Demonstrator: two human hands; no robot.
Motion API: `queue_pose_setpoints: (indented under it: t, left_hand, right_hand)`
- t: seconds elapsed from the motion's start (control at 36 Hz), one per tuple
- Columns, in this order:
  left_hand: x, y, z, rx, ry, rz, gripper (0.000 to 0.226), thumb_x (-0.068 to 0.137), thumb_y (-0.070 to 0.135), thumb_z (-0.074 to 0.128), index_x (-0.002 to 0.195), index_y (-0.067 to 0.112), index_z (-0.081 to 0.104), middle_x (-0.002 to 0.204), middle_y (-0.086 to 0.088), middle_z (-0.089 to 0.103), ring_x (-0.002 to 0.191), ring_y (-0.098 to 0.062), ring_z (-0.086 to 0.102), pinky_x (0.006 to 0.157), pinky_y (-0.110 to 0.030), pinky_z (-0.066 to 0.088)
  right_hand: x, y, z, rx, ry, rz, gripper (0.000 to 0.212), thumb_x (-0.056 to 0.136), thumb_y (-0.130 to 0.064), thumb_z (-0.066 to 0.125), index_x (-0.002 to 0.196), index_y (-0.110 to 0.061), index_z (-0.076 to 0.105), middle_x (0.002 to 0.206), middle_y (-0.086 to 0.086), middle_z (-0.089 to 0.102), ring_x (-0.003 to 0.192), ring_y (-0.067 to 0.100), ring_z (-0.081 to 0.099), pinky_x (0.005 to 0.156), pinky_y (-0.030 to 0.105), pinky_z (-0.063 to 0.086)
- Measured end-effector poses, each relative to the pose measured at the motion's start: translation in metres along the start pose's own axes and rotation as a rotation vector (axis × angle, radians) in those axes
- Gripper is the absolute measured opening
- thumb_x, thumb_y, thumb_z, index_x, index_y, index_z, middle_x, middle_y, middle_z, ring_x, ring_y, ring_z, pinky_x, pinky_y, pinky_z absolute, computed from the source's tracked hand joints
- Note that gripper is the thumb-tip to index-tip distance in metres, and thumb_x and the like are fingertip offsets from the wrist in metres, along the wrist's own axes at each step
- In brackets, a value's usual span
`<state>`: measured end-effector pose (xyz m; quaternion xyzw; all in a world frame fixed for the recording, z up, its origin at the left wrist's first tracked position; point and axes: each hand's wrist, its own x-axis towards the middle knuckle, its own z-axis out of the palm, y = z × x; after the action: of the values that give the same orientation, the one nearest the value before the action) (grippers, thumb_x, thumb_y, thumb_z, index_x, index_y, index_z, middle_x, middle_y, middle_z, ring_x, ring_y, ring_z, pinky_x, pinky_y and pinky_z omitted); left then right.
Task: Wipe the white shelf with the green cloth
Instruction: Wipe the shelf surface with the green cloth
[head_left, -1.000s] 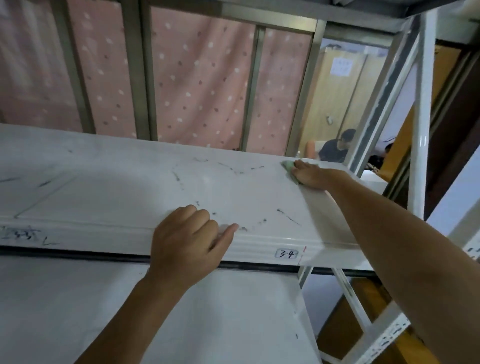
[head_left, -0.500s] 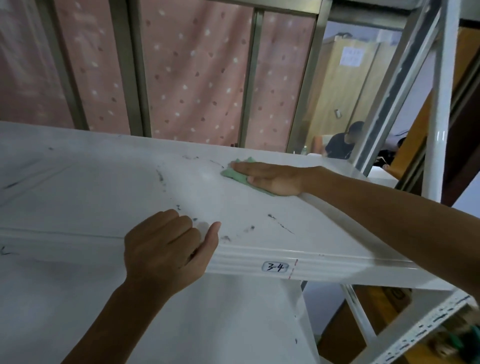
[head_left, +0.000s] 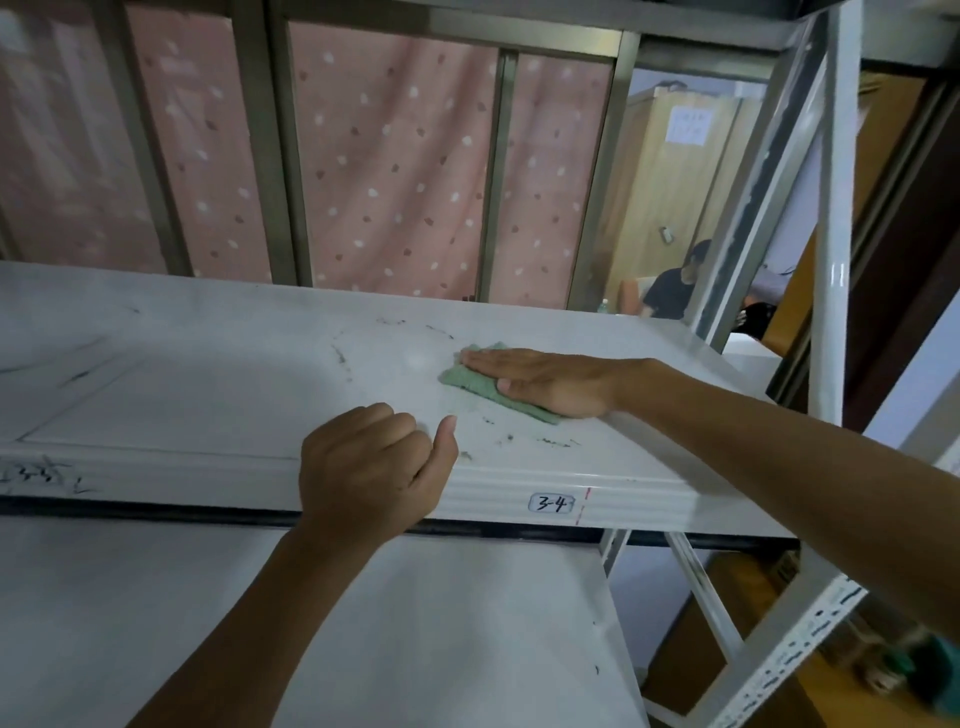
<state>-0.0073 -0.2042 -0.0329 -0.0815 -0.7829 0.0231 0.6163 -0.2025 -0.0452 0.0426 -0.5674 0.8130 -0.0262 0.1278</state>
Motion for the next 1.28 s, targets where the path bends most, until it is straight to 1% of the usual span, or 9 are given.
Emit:
queue_pose_setpoints:
  t: [0.06,0.19,0.33,0.42,0.69,0.94,1.08,1.17,1.28]
  left_hand:
    - [0.003,0.001,-0.001,-0.004,0.019,0.003,0.063,0.086,0.007,0.076,0.046,0.014,0.028,0.045,-0.004,0.025,0.045,-0.021,0.020,0.050,-0.024,0.015]
    - [0.002,0.002,0.000,0.003,0.053,0.004,0.061,0.088,0.006,0.072,0.046,0.014,0.029,0.044,-0.004,0.025,0.048,-0.018,0.018,0.053,-0.023,0.015]
    - [-0.001,-0.001,0.003,-0.008,0.076,0.008,0.061,0.088,0.004,0.071,0.045,0.013,0.029,0.045,-0.004,0.025,0.044,-0.021,0.020,0.049,-0.024,0.015]
    - [-0.002,-0.002,0.004,-0.015,0.100,0.013,0.060,0.086,0.002,0.071,0.046,0.013,0.029,0.046,-0.004,0.024,0.046,-0.021,0.019,0.050,-0.025,0.015]
    - [-0.002,0.000,0.004,-0.013,0.116,0.047,0.059,0.085,-0.003,0.067,0.046,0.014,0.025,0.045,-0.003,0.021,0.044,-0.021,0.018,0.043,-0.024,0.015]
    - [-0.005,0.007,-0.004,-0.040,0.118,0.037,0.056,0.083,-0.004,0.067,0.046,0.013,0.029,0.043,-0.004,0.027,0.042,-0.024,0.022,0.046,-0.025,0.015]
    - [-0.020,0.006,-0.020,-0.041,0.081,0.036,0.051,0.084,0.001,0.069,0.047,0.012,0.035,0.046,-0.005,0.033,0.044,-0.024,0.027,0.051,-0.027,0.017]
    - [-0.035,0.003,-0.027,-0.054,0.059,-0.007,0.039,0.085,0.003,0.071,0.052,0.008,0.051,0.051,-0.005,0.048,0.047,-0.025,0.042,0.046,-0.030,0.034]
    - [-0.046,0.002,-0.036,-0.083,0.025,-0.036,0.011,0.087,0.003,0.073,0.076,0.003,0.075,0.070,-0.007,0.068,0.063,-0.028,0.064,0.059,-0.037,0.055]
  right_hand:
    - [0.009,0.013,-0.004,0.018,0.016,0.060,0.054,0.104,-0.053,0.019,0.155,-0.042,0.004,0.161,-0.024,0.000,0.146,-0.001,-0.003,0.118,0.026,-0.004]
    - [0.026,0.041,-0.010,0.036,0.035,0.129,0.055,0.103,-0.056,0.019,0.154,-0.043,0.005,0.162,-0.021,0.003,0.148,0.002,0.000,0.120,0.035,-0.001]
    - [0.026,0.074,-0.013,0.102,0.116,0.269,0.053,0.106,-0.044,0.021,0.157,-0.032,0.010,0.163,-0.010,0.007,0.150,0.012,0.004,0.120,0.035,0.000]
    - [0.014,0.095,-0.014,0.123,0.150,0.351,0.053,0.108,-0.040,0.022,0.157,-0.026,0.012,0.163,-0.008,0.009,0.150,0.013,0.007,0.116,0.028,-0.001]
    - [-0.069,0.127,0.002,0.085,0.237,0.544,0.055,0.107,-0.042,0.022,0.157,-0.023,0.012,0.164,-0.003,0.009,0.150,0.015,0.009,0.120,0.030,0.001]
    - [-0.111,0.063,0.023,0.061,0.207,0.561,0.058,0.105,-0.047,0.017,0.157,-0.027,0.003,0.163,-0.008,0.001,0.149,0.010,0.001,0.116,0.025,-0.002]
    - [-0.091,-0.005,0.039,0.003,0.172,0.454,0.062,0.100,-0.059,0.010,0.155,-0.035,-0.004,0.162,-0.014,-0.005,0.149,0.008,-0.005,0.122,0.037,0.002]
    - [-0.073,-0.036,0.044,-0.029,0.185,0.450,0.061,0.103,-0.053,0.009,0.157,-0.027,-0.003,0.163,-0.010,-0.005,0.149,0.008,-0.005,0.119,0.028,-0.003]
    - [-0.061,-0.060,0.047,-0.019,0.183,0.462,0.060,0.104,-0.051,0.010,0.157,-0.026,-0.003,0.163,-0.009,-0.005,0.149,0.008,-0.005,0.117,0.027,-0.002]
